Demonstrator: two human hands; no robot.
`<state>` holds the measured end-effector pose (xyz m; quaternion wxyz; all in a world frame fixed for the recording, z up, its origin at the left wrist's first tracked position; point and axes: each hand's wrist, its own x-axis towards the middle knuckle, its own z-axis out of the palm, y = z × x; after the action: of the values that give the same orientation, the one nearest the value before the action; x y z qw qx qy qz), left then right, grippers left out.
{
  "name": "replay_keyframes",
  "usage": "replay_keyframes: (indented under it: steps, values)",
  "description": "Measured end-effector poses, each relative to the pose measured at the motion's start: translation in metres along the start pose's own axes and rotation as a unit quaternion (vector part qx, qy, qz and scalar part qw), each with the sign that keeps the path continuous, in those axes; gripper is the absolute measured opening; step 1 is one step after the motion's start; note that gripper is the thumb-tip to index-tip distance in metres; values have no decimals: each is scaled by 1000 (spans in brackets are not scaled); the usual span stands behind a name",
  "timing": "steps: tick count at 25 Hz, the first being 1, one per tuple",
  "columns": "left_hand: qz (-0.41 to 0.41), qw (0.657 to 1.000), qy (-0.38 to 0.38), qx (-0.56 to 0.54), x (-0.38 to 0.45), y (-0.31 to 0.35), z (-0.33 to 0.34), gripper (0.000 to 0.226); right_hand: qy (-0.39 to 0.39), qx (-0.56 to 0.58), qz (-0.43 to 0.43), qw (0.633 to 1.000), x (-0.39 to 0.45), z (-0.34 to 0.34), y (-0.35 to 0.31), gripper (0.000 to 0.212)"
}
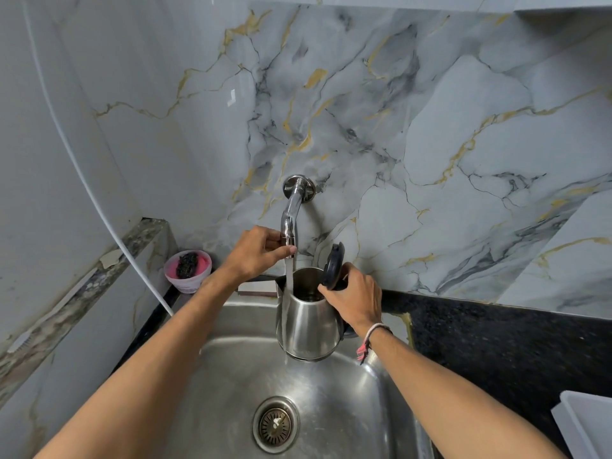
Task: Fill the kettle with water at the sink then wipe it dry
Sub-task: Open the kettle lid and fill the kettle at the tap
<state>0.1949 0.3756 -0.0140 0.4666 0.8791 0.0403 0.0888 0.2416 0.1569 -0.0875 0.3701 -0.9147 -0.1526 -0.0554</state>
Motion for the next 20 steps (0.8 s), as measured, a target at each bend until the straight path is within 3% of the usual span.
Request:
replay_keyframes:
  steps: [3,6,20]
  values:
    - [-10,997,8,-74,-2,1,1,14,-3,9,-2,1000,0,-1,0,35]
    - [-11,991,16,-135,0,3,1,20,-5,11,-10,1000,0,-1,-2,35]
    - [-19,986,-83,-146,3,5,-6,31,-15,17,-40,999,0,-1,-7,35]
